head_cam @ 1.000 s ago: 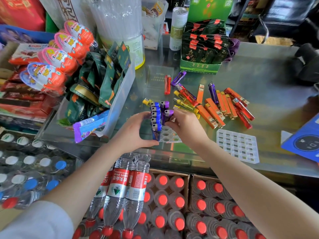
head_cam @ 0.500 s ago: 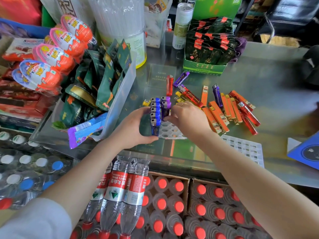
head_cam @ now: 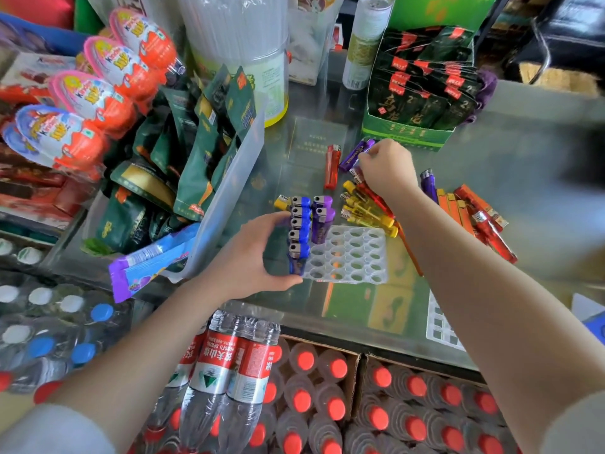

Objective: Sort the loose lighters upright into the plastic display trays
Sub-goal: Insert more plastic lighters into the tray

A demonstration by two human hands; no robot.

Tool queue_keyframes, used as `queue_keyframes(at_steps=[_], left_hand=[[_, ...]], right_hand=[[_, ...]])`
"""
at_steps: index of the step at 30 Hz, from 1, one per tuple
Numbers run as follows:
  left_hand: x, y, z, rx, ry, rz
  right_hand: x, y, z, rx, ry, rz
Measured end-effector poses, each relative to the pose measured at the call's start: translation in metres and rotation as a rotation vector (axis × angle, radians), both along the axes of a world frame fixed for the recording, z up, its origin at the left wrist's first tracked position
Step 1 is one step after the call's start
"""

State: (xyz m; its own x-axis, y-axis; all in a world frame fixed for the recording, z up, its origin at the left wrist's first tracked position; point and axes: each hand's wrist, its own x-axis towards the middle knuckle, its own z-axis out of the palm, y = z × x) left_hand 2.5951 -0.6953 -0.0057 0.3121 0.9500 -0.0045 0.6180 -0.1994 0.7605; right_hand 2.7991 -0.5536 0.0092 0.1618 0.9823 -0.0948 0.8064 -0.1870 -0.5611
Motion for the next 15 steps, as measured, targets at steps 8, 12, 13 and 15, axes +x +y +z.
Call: queue_keyframes(at_steps=[8,12,13,15], left_hand=[[-0.002,0.002,-0.005,-0.052,0.000,-0.003],[-0.003,0.003,-0.006,-0.056,0.004,-0.009],[-0.003,0.003,-0.005,-0.056,0.011,-0.012],[-0.003,0.003,-0.005,-0.050,0.023,-0.013]], right_hand=[[-0.014,0.015,0.006,-0.084,0.016,-0.120],[-0.013,0.018,0.005,-0.116,0.070,-0.077],[-0.012,0.016,0.004,-0.115,0.075,-0.055],[-0.009,0.011,0.006,-0.092,0.096,-0.022]])
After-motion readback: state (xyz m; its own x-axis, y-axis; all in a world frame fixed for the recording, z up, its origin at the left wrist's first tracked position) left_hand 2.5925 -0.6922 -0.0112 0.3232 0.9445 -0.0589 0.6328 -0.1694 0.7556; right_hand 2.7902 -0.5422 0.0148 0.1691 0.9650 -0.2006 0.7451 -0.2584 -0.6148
